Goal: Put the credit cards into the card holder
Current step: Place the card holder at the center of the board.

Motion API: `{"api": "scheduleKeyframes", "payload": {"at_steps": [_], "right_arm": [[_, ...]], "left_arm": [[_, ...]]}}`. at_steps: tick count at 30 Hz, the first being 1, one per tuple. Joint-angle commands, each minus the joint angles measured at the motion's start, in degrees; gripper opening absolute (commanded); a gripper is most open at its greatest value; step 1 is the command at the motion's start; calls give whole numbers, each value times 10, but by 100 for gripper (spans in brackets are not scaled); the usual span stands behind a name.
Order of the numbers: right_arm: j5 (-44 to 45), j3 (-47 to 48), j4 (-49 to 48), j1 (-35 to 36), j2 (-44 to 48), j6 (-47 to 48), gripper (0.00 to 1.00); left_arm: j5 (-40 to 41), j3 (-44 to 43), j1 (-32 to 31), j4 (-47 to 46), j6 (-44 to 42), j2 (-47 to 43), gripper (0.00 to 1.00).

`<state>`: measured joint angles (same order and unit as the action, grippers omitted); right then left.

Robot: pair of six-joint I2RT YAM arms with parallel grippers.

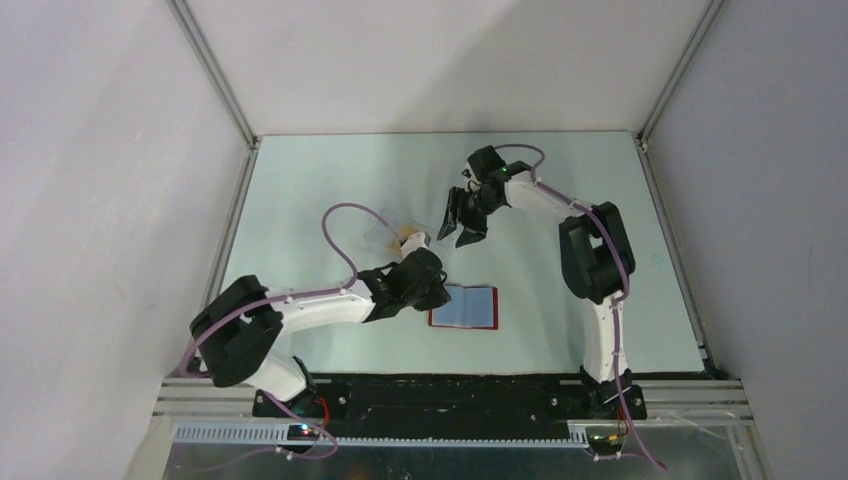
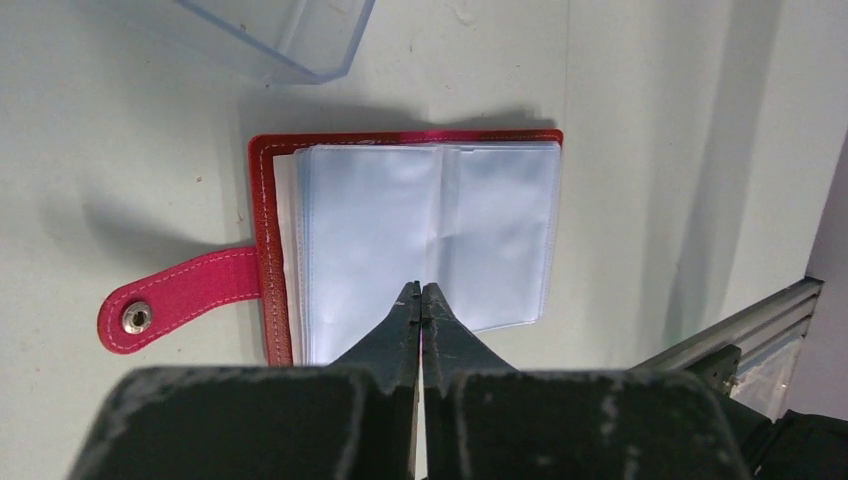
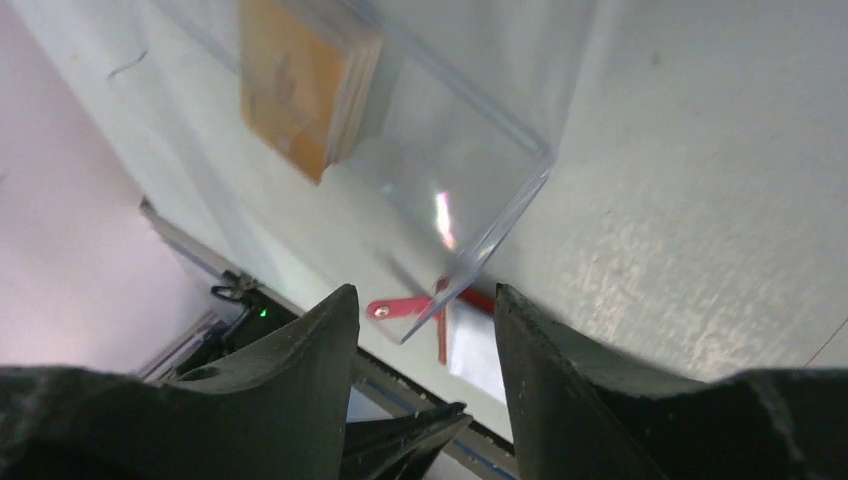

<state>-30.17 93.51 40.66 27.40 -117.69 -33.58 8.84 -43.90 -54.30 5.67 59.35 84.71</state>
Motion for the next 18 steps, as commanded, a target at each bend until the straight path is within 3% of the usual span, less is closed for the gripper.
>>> {"api": "scheduleKeyframes", "payload": {"at_steps": [1,7,18], "right_arm": [[80,74,97,9,-63,34,51],[128,131,137,7,-105,52,36],[150,158,165,-37,-101,94,7]], "left_arm": [[2,-19,-6,0,-18,21,0],[2,-19,-8,1,-18,22,0],[-5,-25,-12,0,-24,39,0]]}}
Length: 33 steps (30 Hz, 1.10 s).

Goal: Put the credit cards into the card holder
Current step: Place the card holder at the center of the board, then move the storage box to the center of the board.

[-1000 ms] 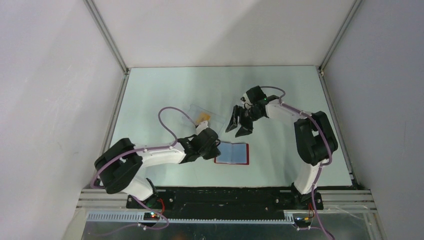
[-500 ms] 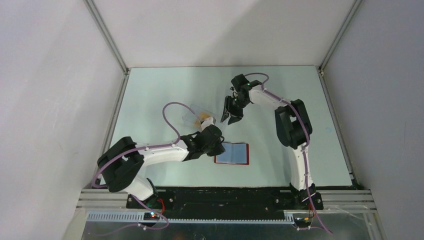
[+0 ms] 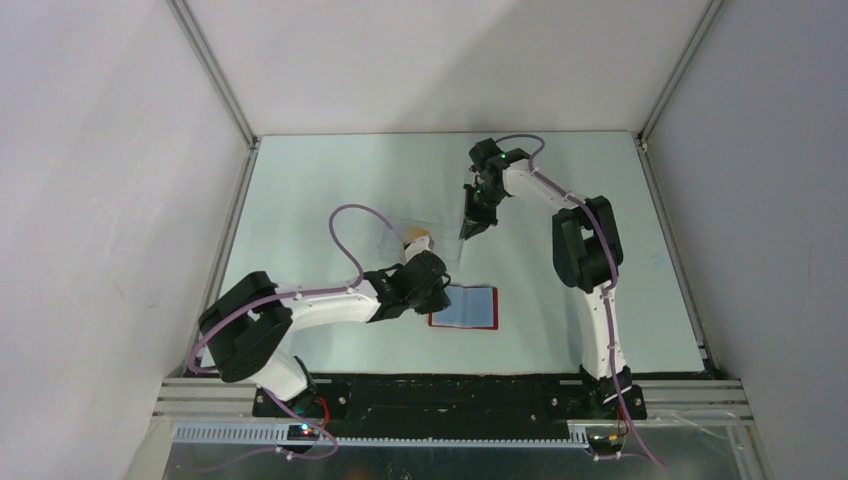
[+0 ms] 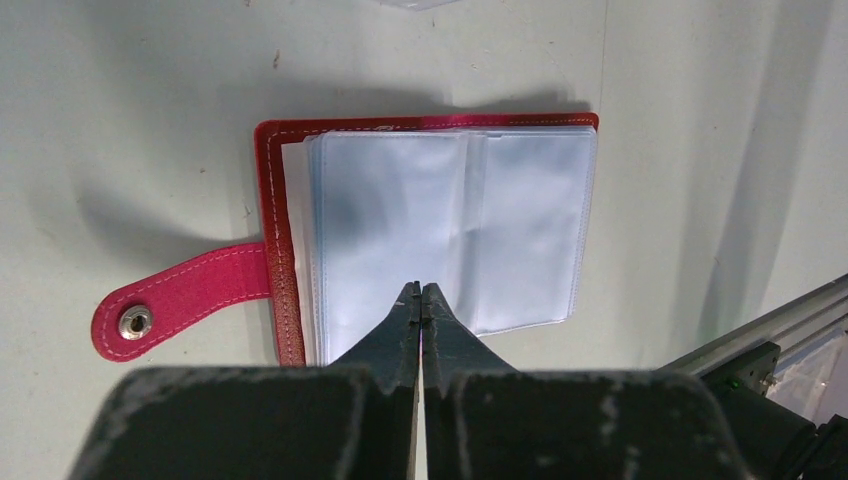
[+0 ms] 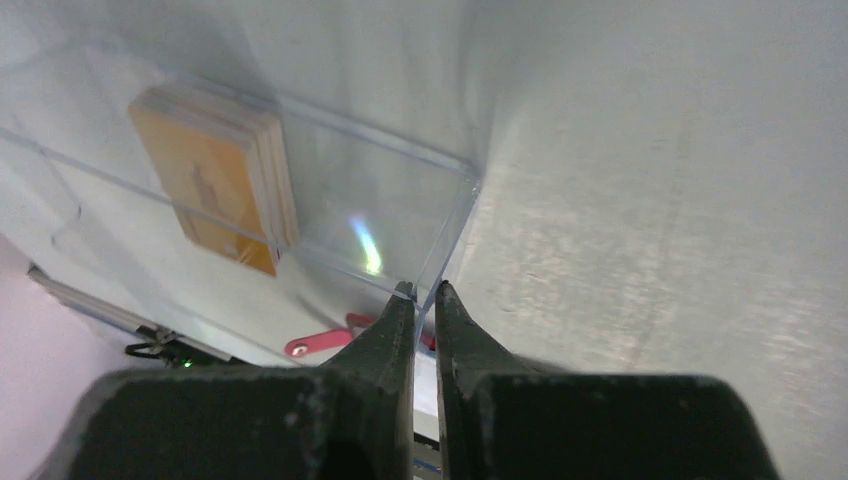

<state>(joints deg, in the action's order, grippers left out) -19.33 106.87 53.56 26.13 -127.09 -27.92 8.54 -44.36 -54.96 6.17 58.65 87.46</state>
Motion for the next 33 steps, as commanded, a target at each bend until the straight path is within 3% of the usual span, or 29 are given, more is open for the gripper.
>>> {"api": "scheduleKeyframes", "payload": {"at_steps": [1,4,22,29,33], "right_arm": [[53,28,46,-31,-7,42,5],[80,26,63,-42,1,67,0],[246,-57,109,-89,94,141,1],[241,-73,101,-105,150,130,41],[238,-57,114,-96,185,126,56]], "left_arm": [[-4,-22,-6,-5,-18,12,0],[-5,-23,-6,-5,-19,14,0],[-5,-24,-7,-5,-20,16,0],[1,-19,-7,-4,-19,8,0],[2,-18,-7,-8,-25,3,0]]}}
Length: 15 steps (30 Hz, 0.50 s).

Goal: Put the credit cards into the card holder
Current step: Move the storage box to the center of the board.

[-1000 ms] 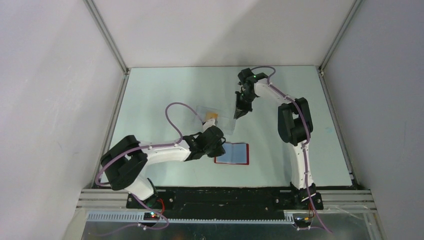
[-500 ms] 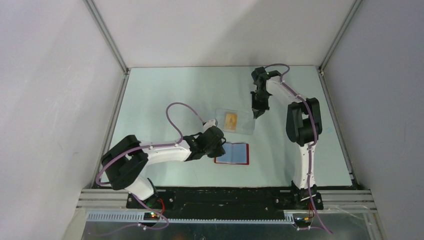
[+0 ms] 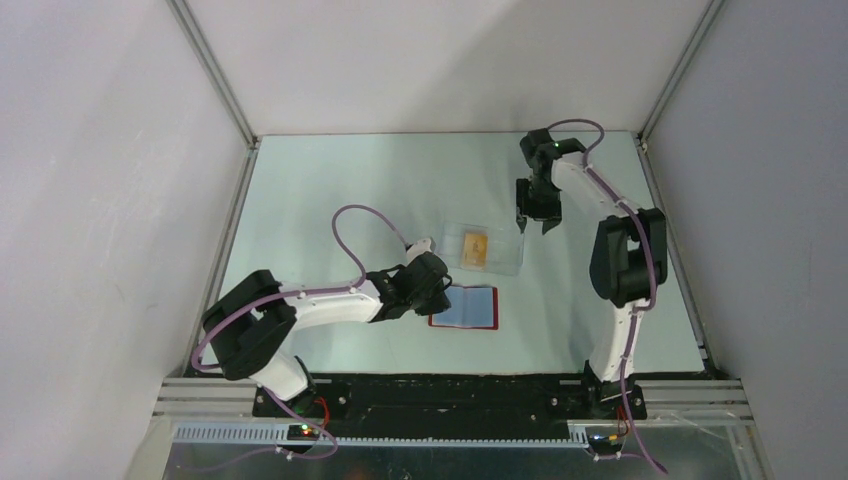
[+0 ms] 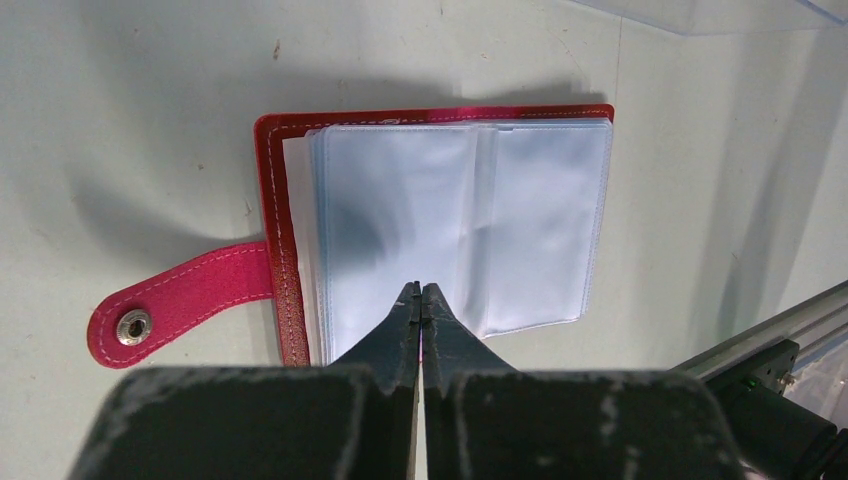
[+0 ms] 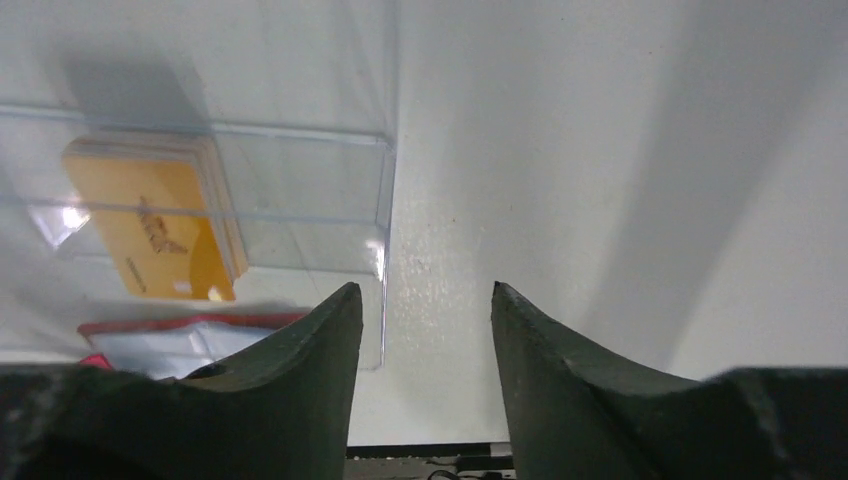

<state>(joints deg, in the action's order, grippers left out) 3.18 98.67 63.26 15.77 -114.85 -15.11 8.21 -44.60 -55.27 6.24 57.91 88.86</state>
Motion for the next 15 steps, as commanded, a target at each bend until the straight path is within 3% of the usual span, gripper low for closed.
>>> {"api": "scheduleKeyframes", "payload": {"at_steps": [1,8,15], "right_arm": [[12,28,20,15,72,-4,59],[-33,37,25,81,96,-9,66],[-99,79,5,152,23,-19,56]], "left_arm": [[5,-14,-4,-10,-18,-14,0],[20,0,-4,-21,-29,-69,0],[42,37,-3,-35,-33,-156,3]]}}
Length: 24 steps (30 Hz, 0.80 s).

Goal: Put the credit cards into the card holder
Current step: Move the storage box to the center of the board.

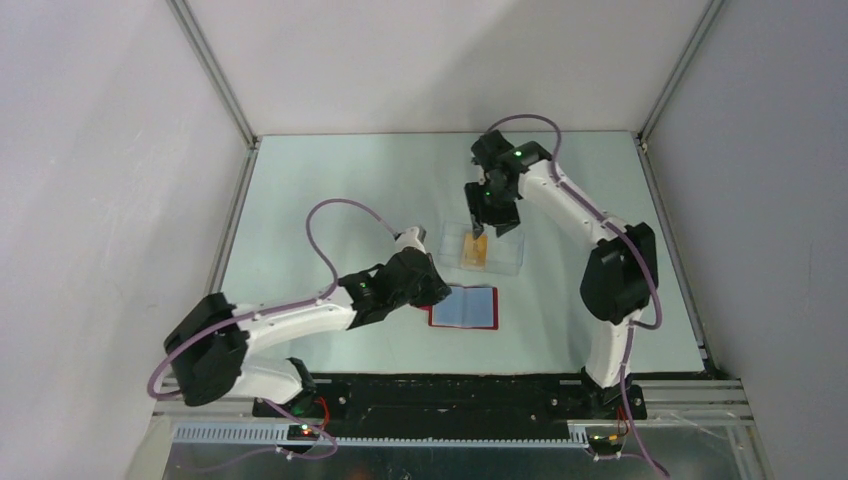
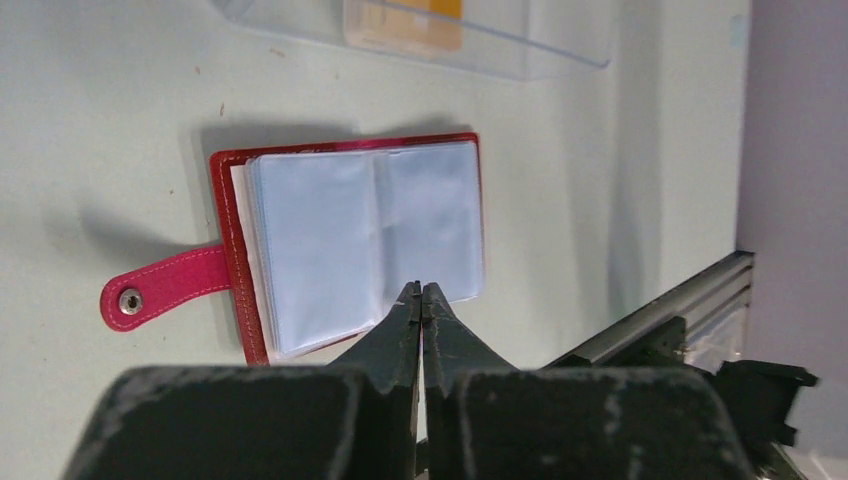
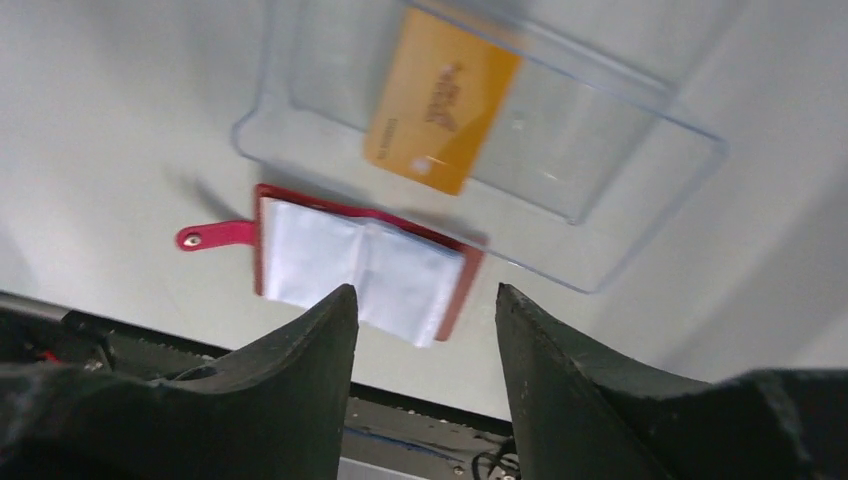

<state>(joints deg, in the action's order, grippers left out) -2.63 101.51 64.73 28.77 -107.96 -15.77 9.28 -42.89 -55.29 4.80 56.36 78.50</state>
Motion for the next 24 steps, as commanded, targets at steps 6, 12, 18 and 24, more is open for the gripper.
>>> {"api": "scheduleKeyframes", "payload": {"at_steps": [6,12,18,24], "right_arm": [[-67,155,9,45,-145,-14,47],[-96,207,22,65,-197,-6,43],[-109,164,-13,79,-185,-16,48],[-96,165,-12,97,-208,-17,47]], "left_arm": [[43,52,3,-23,-10,-103,5],[44,71,8,-24,-5,-104,5],[48,81,10,-26,-2,-105,4],[51,88,11,-26,-2,-115,4]]}}
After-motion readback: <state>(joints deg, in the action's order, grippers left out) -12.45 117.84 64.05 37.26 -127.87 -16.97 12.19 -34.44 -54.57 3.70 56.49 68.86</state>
